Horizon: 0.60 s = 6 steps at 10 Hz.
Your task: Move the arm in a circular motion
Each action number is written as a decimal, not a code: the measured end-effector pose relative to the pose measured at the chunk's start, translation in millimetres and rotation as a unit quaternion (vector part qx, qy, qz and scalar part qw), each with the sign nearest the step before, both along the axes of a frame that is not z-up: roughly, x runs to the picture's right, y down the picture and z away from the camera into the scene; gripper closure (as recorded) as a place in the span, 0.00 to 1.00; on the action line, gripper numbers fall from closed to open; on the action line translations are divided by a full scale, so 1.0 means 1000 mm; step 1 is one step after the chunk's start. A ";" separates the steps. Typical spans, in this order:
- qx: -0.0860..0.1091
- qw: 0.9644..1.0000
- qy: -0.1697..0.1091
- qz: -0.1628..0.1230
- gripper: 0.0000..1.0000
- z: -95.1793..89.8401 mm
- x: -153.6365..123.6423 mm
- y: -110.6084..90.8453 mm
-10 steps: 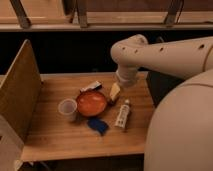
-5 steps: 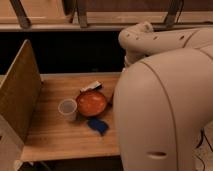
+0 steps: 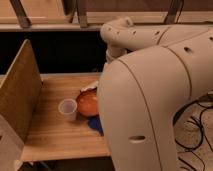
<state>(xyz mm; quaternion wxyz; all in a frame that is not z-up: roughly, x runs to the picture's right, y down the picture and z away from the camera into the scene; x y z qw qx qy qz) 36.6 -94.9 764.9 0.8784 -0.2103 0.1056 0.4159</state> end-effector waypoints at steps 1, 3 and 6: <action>-0.001 1.000 -0.023 -0.013 0.20 -0.005 -0.023 0.005; -0.003 0.997 -0.071 -0.034 0.20 -0.016 -0.069 0.017; -0.012 0.991 -0.119 -0.062 0.20 -0.033 -0.114 0.044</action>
